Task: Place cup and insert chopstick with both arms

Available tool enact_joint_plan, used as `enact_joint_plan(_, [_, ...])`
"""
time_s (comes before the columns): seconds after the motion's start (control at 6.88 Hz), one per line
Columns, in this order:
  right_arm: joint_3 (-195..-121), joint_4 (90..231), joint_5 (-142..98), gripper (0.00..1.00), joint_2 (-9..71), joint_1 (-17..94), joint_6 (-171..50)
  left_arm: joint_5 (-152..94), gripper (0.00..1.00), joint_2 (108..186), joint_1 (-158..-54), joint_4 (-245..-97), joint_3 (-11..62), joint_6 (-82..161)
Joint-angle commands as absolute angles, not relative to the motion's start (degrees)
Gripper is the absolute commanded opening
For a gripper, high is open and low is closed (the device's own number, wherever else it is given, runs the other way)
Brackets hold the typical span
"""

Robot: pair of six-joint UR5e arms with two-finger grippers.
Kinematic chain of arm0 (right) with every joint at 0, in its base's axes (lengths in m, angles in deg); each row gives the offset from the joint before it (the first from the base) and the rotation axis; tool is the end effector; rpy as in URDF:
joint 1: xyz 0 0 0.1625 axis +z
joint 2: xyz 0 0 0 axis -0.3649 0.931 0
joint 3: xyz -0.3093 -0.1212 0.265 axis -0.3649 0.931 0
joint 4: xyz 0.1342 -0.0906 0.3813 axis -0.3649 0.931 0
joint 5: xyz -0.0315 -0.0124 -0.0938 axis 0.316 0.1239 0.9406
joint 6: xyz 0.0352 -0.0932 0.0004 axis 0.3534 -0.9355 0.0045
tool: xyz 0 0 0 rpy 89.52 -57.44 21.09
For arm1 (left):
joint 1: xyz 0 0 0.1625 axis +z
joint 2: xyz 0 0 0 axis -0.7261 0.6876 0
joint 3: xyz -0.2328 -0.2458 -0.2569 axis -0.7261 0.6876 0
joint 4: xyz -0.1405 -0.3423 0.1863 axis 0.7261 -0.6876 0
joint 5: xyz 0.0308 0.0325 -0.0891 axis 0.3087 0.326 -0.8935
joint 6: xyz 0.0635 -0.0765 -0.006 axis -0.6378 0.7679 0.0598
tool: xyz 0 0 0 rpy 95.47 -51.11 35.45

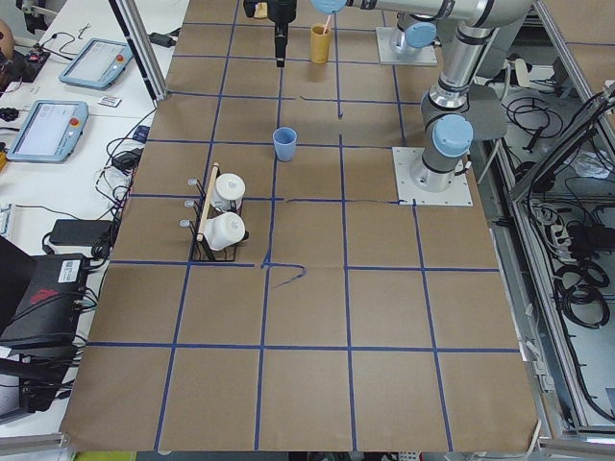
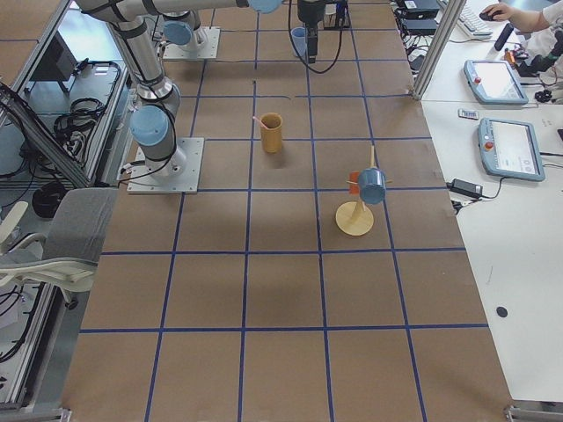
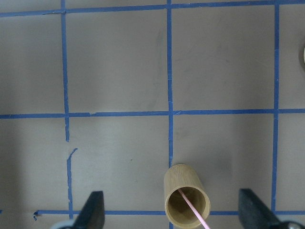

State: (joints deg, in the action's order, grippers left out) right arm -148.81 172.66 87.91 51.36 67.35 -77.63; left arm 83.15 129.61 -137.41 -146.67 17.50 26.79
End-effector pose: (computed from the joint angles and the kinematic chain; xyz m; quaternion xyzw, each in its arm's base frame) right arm 0.1274 -0.5015 0.5388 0.0067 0.9987 -0.0443 0.0242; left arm -0.1395 -0.5116 0.5237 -0.0104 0.9996 -0.0255 0.0064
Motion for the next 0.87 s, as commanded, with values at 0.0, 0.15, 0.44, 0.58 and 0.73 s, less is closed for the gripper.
enact_joint_plan(0.0, [-148.9,172.3,88.3,1.00,51.4,67.5,-77.0,83.1,1.00,129.6,-137.4,-146.8,17.5,26.8])
enact_joint_plan(0.15, [-149.9,172.4,87.9,1.00,51.3,67.4,-77.4,83.1,1.00,129.5,-137.4,-146.8,17.6,26.8])
enact_joint_plan(0.44, [-151.4,173.0,87.5,1.00,51.6,67.4,-78.0,83.1,1.00,129.5,-137.4,-146.8,17.6,26.8])
enact_joint_plan(0.58, [-150.6,173.0,87.5,1.00,51.7,67.4,-78.0,83.1,1.00,129.5,-137.4,-146.8,17.6,26.8])
enact_joint_plan(0.73, [-150.3,173.1,86.8,1.00,51.7,67.3,-77.7,83.1,1.00,129.5,-137.4,-146.8,17.6,26.8])
